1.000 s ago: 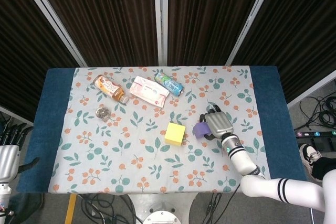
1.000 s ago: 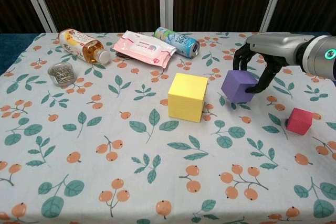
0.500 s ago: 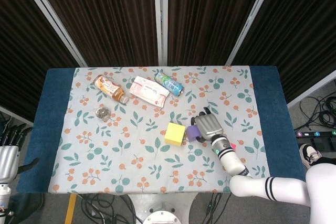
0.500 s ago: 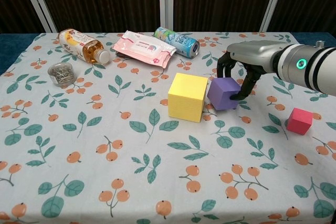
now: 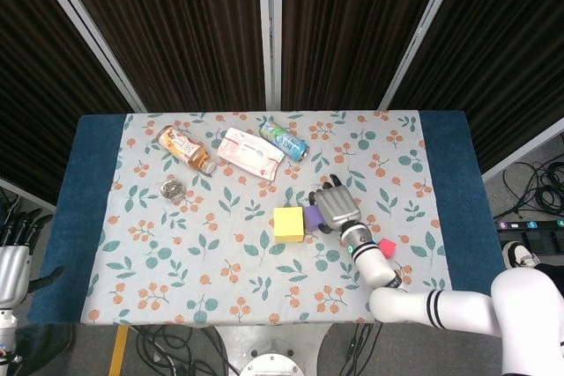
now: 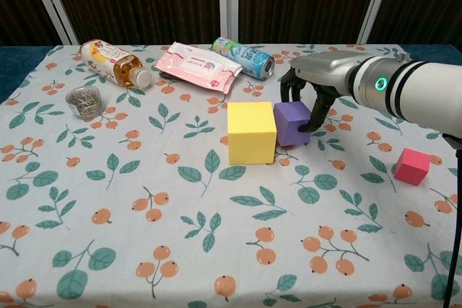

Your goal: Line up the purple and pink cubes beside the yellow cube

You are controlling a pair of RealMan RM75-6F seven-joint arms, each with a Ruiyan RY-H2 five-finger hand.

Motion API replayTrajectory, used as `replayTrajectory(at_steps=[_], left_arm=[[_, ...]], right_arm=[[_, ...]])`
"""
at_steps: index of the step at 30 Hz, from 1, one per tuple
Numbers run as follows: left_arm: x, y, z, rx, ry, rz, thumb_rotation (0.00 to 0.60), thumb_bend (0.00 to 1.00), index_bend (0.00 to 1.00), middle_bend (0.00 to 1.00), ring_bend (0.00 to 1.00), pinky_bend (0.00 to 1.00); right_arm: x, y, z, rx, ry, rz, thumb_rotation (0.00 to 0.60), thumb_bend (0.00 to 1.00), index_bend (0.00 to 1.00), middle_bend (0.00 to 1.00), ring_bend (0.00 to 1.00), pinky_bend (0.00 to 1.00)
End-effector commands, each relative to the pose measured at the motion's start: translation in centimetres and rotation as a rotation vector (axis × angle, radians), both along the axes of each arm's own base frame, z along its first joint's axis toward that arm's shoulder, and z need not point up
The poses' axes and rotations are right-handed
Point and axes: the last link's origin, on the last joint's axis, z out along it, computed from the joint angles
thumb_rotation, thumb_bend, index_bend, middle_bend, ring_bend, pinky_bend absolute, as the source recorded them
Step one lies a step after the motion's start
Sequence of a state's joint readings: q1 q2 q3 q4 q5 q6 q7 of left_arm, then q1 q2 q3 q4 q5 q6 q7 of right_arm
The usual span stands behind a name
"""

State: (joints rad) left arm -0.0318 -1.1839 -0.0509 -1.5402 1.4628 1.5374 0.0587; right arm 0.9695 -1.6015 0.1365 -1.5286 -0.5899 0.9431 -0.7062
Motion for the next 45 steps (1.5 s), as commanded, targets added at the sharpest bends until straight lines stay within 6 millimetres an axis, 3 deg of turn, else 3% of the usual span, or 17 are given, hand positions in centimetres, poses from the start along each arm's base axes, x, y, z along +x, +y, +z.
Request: replayTrajectory(at_steps=[1, 23, 45], left_arm=[[0.0, 0.0, -0.1, -0.003, 0.000, 0.000, 0.600, 0.00, 0.22, 0.22, 0.12, 0.18], [-0.2, 0.0, -0.2, -0.004, -0.007, -0.009, 0.600, 0.00, 0.22, 0.22, 0.12, 0.18], [-0.4, 0.0, -0.3, -0.006, -0.013, -0.010, 0.600, 0.00, 0.22, 0.22, 0.12, 0.18]], right_arm=[[-0.5, 0.2, 0.3, -0.010, 0.015, -0.006, 0.600, 0.18, 0.50, 0.48, 0.19, 0.00], [0.1, 1.5, -0.6, -0.026, 0.020, -0.027, 0.600, 0.18, 0.48, 0.48, 0.19, 0.00], [0.4, 1.8, -1.2, -0.022, 0.027, -0.035, 0.600, 0.14, 0.37, 0.42, 0.16, 0.00]])
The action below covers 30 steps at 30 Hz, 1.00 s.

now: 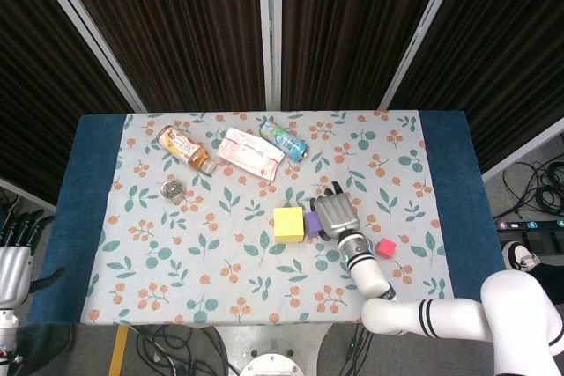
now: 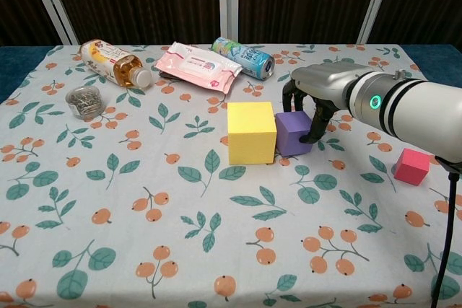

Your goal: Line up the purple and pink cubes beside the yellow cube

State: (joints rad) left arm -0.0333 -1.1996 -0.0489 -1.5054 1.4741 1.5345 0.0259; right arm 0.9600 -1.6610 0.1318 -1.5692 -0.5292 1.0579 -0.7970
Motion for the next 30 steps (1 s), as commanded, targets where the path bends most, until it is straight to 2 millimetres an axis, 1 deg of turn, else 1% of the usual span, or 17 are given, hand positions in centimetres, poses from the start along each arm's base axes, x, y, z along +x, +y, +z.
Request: replayTrajectory(at_steps=[1, 13, 20, 30], left_arm=[[-0.01, 0.00, 0.01, 0.000, 0.000, -0.001, 0.600, 0.00, 0.22, 0.22, 0.12, 0.18], [-0.17, -0.03, -0.06, 0.000, -0.003, 0.001, 0.600, 0.00, 0.22, 0.22, 0.12, 0.18], [-0.21, -0.01, -0.05, 0.001, -0.004, 0.001, 0.600, 0.00, 0.22, 0.22, 0.12, 0.18], [-0.17, 0.08, -0.09, 0.001, -0.005, -0.004, 0.600, 0.00, 0.22, 0.22, 0.12, 0.18]], right_arm=[[0.03, 0.03, 0.00, 0.002, -0.002, -0.001, 0.600, 0.13, 0.36, 0.42, 0.16, 0.00], [0.06, 0.04, -0.06, 0.006, -0.005, -0.003, 0.600, 0.08, 0.28, 0.37, 0.13, 0.00], [0.19, -0.05, -0.19, 0.003, -0.008, -0.004, 0.600, 0.06, 0.27, 0.36, 0.12, 0.00], [0.08, -0.12, -0.31, -0.007, -0.009, -0.006, 0.600, 0.03, 0.20, 0.29, 0.08, 0.00]])
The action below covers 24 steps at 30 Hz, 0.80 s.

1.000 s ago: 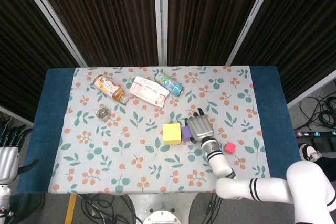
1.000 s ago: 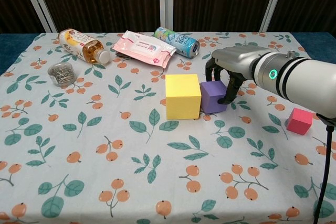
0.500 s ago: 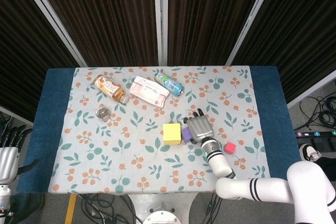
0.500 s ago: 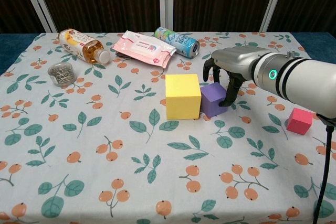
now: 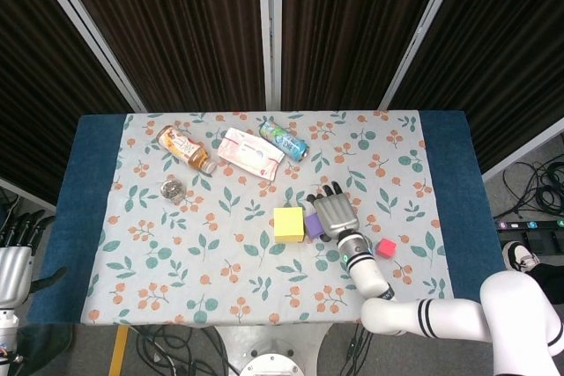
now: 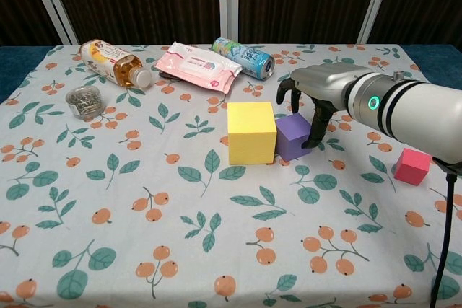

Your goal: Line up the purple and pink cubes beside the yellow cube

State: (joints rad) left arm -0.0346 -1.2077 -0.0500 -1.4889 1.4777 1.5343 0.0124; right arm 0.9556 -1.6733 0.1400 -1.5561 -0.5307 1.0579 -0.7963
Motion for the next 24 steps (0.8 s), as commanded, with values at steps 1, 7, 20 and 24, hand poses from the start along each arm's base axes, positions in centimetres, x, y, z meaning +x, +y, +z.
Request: replayTrajectory(at_steps=[1, 7, 20, 24], left_arm=[[0.0, 0.0, 0.0, 0.001, 0.000, 0.001, 0.600, 0.00, 0.22, 0.22, 0.12, 0.18], [-0.1, -0.1, 0.0, 0.000, 0.000, 0.007, 0.600, 0.00, 0.22, 0.22, 0.12, 0.18], [-0.1, -0.2, 0.1, 0.001, 0.000, 0.007, 0.600, 0.00, 0.22, 0.22, 0.12, 0.18], [-0.1, -0.2, 0.0, -0.002, 0.001, 0.009, 0.600, 0.00, 0.22, 0.22, 0.12, 0.18]], right_arm=[[0.1, -0.1, -0.1, -0.003, -0.004, 0.000, 0.600, 0.03, 0.20, 0.29, 0.08, 0.00], [0.5, -0.3, -0.5, -0.005, -0.017, 0.007, 0.600, 0.03, 0.20, 0.29, 0.08, 0.00], [0.8, -1.0, -0.9, -0.025, -0.008, 0.014, 0.600, 0.03, 0.20, 0.29, 0.08, 0.00], [0.8, -1.2, -0.9, -0.036, -0.007, 0.012, 0.600, 0.03, 0.20, 0.29, 0.08, 0.00]])
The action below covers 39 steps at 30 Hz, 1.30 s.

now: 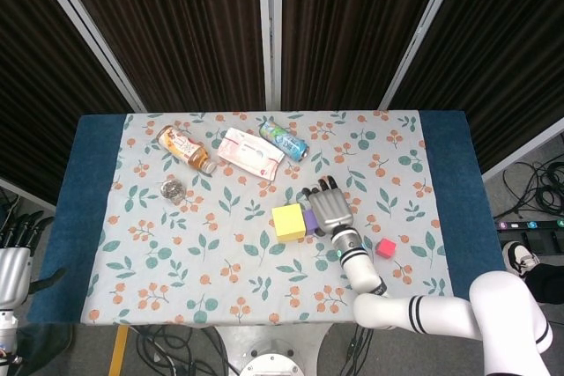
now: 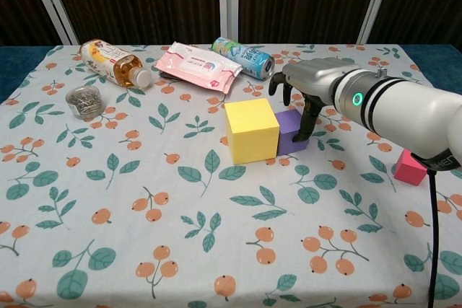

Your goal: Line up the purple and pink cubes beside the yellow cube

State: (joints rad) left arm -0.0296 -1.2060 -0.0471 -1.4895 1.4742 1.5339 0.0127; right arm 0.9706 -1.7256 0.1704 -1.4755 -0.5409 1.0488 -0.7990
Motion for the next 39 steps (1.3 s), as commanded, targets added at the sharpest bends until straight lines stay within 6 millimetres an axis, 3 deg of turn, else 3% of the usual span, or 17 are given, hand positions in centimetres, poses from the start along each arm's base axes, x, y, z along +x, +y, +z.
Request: replayTrajectory(at_steps=[1, 14, 20, 29, 39], left_arm=[[0.0, 0.0, 0.0, -0.001, -0.001, -0.002, 0.600, 0.00, 0.22, 0.22, 0.12, 0.18], [-0.1, -0.2, 0.0, 0.000, -0.001, 0.008, 0.600, 0.00, 0.22, 0.22, 0.12, 0.18], [-0.1, -0.2, 0.1, 0.003, -0.001, 0.001, 0.600, 0.00, 0.22, 0.22, 0.12, 0.18], [0.4, 0.0, 0.3, 0.006, 0.004, -0.018, 0.600, 0.00, 0.22, 0.22, 0.12, 0.18], [1.6, 0.1, 0.3, 0.005, 0.015, -0.041, 0.600, 0.00, 0.22, 0.22, 0.12, 0.18]], right_arm=[[0.1, -0.1, 0.0, -0.006, -0.003, 0.001, 0.600, 0.03, 0.20, 0.29, 0.08, 0.00], [0.3, -0.1, -0.4, -0.009, 0.007, 0.021, 0.600, 0.03, 0.20, 0.28, 0.08, 0.00], [-1.1, 0.6, 2.5, -0.043, 0.003, 0.048, 0.600, 0.03, 0.20, 0.28, 0.08, 0.00], [-6.9, 3.3, 9.9, 0.023, 0.015, 0.125, 0.600, 0.09, 0.22, 0.28, 0.05, 0.00], [-12.9, 6.3, 11.8, 0.139, 0.179, 0.256, 0.600, 0.10, 0.30, 0.26, 0.02, 0.00]])
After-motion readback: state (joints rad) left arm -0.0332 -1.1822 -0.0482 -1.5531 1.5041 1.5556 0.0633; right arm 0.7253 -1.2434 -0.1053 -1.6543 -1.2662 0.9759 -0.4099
